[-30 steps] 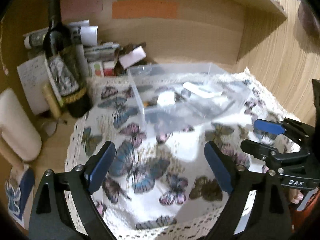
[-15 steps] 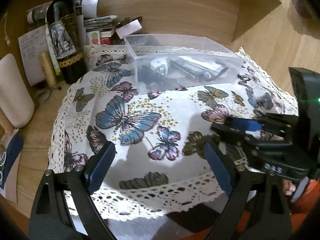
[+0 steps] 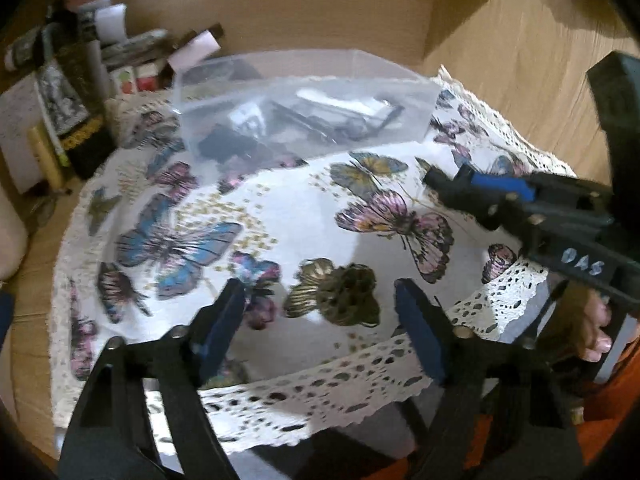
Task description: Organize rigid objects
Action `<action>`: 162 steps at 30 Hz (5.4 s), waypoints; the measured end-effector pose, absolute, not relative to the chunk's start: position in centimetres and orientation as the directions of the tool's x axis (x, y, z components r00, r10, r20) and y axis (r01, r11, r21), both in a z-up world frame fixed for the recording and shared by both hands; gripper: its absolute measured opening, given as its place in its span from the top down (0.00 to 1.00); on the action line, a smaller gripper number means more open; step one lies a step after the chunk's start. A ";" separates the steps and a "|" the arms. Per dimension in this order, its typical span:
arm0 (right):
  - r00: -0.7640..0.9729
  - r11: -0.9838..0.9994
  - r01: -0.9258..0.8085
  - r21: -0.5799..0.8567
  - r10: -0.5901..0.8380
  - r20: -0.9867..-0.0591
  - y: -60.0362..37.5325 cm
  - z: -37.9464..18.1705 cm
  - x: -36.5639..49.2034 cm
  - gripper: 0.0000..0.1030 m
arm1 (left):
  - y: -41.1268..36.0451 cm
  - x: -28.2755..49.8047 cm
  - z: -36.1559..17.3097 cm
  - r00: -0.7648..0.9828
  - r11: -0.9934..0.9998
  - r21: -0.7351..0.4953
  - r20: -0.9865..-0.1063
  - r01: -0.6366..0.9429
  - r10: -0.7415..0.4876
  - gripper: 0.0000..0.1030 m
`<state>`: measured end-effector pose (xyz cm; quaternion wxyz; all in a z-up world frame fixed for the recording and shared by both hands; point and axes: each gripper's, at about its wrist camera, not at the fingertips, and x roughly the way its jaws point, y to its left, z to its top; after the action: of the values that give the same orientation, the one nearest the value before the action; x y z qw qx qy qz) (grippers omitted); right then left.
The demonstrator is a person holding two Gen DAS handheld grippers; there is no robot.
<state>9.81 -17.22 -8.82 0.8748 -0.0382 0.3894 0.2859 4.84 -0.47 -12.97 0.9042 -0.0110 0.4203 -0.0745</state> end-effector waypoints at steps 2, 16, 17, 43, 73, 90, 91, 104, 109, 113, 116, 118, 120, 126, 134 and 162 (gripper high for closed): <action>0.544 0.839 -0.522 0.154 0.466 -0.698 -17.7 -8.6 9.8 0.78 | -0.9 5.3 -13.3 0.622 0.987 -0.082 -0.768 0.137 -0.151 0.36; 0.604 0.849 -0.503 0.162 0.479 -0.637 -19.0 -6.3 10.8 0.78 | -0.9 6.5 -11.1 0.664 0.987 -0.076 -0.732 0.142 -0.152 0.69; 0.608 0.848 -0.504 0.162 0.482 -0.631 -19.0 -6.1 10.9 0.78 | -0.7 6.7 -10.5 0.675 0.988 -0.073 -0.723 0.138 -0.147 0.69; 0.697 0.850 -0.523 0.061 0.468 -0.543 -14.1 -1.2 19.9 0.78 | 4.6 16.7 -3.3 0.767 0.995 -0.082 -0.634 0.058 -0.097 0.69; 0.670 0.850 -0.526 0.042 0.444 -0.594 -13.0 -1.9 19.9 0.44 | 4.2 15.5 -3.1 0.797 0.997 -0.061 -0.600 0.048 -0.075 0.48; 0.829 0.887 -0.460 0.047 0.448 -0.334 -17.8 4.9 8.8 0.00 | 0.6 4.5 3.5 0.937 0.999 -0.024 -0.349 0.027 -0.034 0.00; 0.830 0.886 -0.461 0.050 0.450 -0.329 -18.0 5.0 8.4 0.00 | 0.5 4.1 3.6 0.939 0.999 -0.024 -0.343 0.027 -0.034 0.00; 0.845 0.886 -0.462 0.037 0.453 -0.286 -18.4 5.5 5.1 0.00 | -0.2 1.5 3.8 0.955 0.999 -0.023 -0.294 0.030 -0.036 0.00; 0.846 0.887 -0.460 0.037 0.451 -0.285 -18.2 5.4 5.0 0.00 | -0.1 1.5 3.8 0.955 0.999 -0.023 -0.293 0.030 -0.036 0.00; 0.844 0.886 -0.462 0.040 0.454 -0.286 -18.3 5.3 5.1 0.00 | -0.1 1.5 3.8 0.955 0.999 -0.024 -0.293 0.031 -0.036 0.00; 0.841 0.884 -0.466 0.044 0.458 -0.287 -18.3 5.3 5.3 0.00 | 0.0 1.5 3.8 0.955 0.999 -0.027 -0.293 0.032 -0.038 0.00; 0.843 0.885 -0.464 0.044 0.456 -0.287 -18.2 5.2 5.2 0.00 | 0.0 1.5 3.8 0.956 0.999 -0.025 -0.292 0.030 -0.036 0.00; 0.843 0.886 -0.462 0.044 0.455 -0.287 -18.2 5.2 5.2 0.00 | 0.0 1.6 3.7 0.955 0.999 -0.026 -0.293 0.030 -0.036 0.00; 0.843 0.886 -0.460 0.047 0.453 -0.290 -18.1 5.2 5.2 0.00 | 0.0 1.8 3.5 0.953 0.999 -0.028 -0.300 0.031 -0.038 0.00; 0.842 0.886 -0.462 0.047 0.454 -0.290 -18.2 5.3 5.3 0.00 | 0.0 1.8 3.5 0.953 0.999 -0.027 -0.301 0.034 -0.041 0.00; 0.842 0.887 -0.458 0.052 0.452 -0.294 -18.1 5.0 5.0 0.00 | -0.3 1.8 3.6 0.953 0.999 -0.030 -0.300 0.027 -0.035 0.00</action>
<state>4.98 -18.14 5.05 0.9597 -0.0099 0.1506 0.2372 1.81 -0.29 3.59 0.9882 -0.0128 0.1518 -0.0158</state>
